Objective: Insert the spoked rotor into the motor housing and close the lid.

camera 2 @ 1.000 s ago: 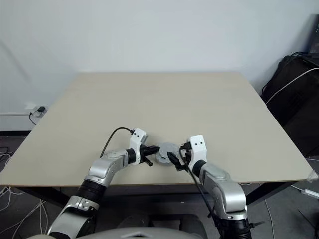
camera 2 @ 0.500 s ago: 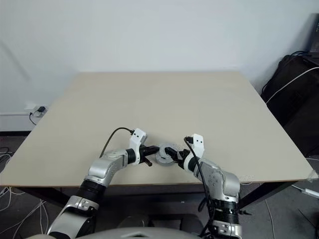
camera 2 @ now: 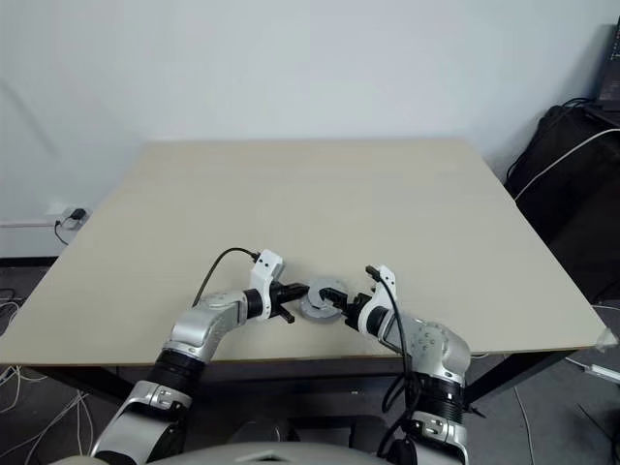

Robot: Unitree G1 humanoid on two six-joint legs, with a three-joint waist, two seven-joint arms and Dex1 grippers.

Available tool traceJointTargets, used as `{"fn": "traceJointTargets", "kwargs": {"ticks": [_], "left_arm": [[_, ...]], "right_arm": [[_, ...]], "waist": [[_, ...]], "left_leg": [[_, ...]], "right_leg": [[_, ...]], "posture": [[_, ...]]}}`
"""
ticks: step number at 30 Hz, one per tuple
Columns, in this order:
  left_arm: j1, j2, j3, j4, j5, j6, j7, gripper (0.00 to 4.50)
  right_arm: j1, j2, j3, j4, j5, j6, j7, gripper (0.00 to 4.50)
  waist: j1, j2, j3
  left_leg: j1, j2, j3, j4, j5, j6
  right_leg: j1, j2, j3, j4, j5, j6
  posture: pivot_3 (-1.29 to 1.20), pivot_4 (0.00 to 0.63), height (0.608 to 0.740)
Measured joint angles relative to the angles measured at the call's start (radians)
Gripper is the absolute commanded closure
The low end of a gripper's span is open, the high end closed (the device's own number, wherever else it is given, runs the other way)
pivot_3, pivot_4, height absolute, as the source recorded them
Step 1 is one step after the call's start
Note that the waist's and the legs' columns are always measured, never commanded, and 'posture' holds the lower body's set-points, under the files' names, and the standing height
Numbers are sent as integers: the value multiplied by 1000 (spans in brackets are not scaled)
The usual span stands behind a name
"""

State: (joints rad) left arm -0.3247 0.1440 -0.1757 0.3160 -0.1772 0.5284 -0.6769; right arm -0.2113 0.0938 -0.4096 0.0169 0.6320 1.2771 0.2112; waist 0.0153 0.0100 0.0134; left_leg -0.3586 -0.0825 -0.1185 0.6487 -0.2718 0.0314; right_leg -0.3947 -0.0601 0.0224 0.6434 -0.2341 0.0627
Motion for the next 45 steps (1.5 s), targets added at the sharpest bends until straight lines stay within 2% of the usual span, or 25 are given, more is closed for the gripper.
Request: {"fn": "traceJointTargets", "kwargs": {"ticks": [7,23,33,45], "left_arm": [[0,5,6,0,1,0,0,4500],[9,17,16,0,12,-10,8,4500],[13,15,27,0,18,-14,12,4500],[65,-8,53,-44,-1,-16,28,4500]], "right_arm": [[-10,16,-109,60,101,77,0,41],[-9,20,-109,74,192,89,2,41],[9,15,-107,80,200,84,-35,3163],[30,11,-98,68,230,85,-66,3231]], "waist": [[-9,2,1],[-24,3,1],[-24,3,2],[-24,5,0]], "left_leg": [[-1,0,1,0,0,0],[-2,0,0,0,0,0],[-2,0,0,-1,0,0],[-2,-1,0,0,-1,1]], "right_leg": [[-1,0,1,0,0,0],[-2,-1,1,0,0,0],[-2,-1,1,0,0,0],[-2,-1,2,0,0,0]], "posture": [[0,0,740],[0,0,740],[0,0,740],[0,0,740]]}}
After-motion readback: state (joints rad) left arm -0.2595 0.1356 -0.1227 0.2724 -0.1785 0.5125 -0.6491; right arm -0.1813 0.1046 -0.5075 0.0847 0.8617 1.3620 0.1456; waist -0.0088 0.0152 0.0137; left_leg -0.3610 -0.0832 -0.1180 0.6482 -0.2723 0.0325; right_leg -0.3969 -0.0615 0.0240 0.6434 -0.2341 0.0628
